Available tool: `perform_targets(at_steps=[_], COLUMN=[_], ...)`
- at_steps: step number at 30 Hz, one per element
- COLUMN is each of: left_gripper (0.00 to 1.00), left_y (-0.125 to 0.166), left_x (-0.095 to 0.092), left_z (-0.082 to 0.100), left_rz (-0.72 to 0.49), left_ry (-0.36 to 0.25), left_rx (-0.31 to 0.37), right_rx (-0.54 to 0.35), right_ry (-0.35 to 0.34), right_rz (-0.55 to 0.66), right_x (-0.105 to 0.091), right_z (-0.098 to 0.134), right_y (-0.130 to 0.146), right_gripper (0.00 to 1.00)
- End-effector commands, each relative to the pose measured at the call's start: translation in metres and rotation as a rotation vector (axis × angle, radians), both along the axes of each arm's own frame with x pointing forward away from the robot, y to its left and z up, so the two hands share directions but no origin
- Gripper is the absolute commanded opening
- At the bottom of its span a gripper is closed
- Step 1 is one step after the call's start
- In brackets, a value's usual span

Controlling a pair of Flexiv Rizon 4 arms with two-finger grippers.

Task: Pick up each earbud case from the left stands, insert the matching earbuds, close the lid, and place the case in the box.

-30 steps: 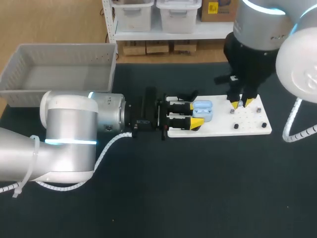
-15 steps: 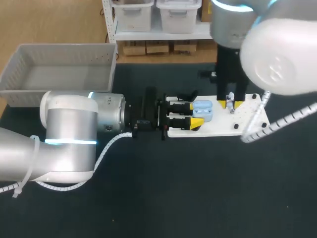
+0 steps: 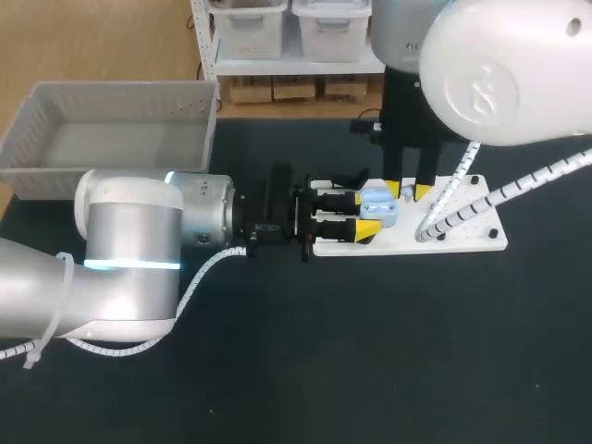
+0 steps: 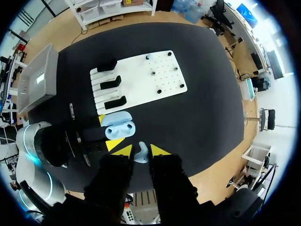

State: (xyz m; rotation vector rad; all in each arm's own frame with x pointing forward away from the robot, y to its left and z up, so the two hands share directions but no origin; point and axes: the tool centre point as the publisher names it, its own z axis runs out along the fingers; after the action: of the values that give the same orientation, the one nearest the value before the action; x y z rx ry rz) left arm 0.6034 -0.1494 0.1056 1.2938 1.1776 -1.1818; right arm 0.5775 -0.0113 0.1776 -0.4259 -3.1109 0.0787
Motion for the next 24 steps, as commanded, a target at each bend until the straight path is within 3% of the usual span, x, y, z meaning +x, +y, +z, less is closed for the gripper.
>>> perform_targets(at_steps=[1, 8, 12, 24], left_gripper=[0.0, 0.0, 0.0, 0.0], left_y=[0.0, 0.0, 0.0, 0.0], left_x=[-0.001, -0.001, -0.001, -0.001], left_z=[-0.001, -0.001, -0.001, -0.001], left_rz=[0.006, 0.006, 0.006, 0.006], left_ry=[-0.003, -0.003, -0.003, -0.003], left_rx=[-0.004, -0.004, -0.004, -0.004], right_rx=[-0.001, -0.001, -0.012, -0.077], right_ry=[-0.001, -0.001, -0.011, -0.025], right_rz=[-0.001, -0.001, -0.011, -0.172], right_x=[0.0, 0.0, -0.003, 0.001], right_z=[0.0, 0.0, -0.003, -0.007], right_y=[0.0, 0.0, 0.015, 0.034], right_gripper=[0.0, 0.0, 0.0, 0.0])
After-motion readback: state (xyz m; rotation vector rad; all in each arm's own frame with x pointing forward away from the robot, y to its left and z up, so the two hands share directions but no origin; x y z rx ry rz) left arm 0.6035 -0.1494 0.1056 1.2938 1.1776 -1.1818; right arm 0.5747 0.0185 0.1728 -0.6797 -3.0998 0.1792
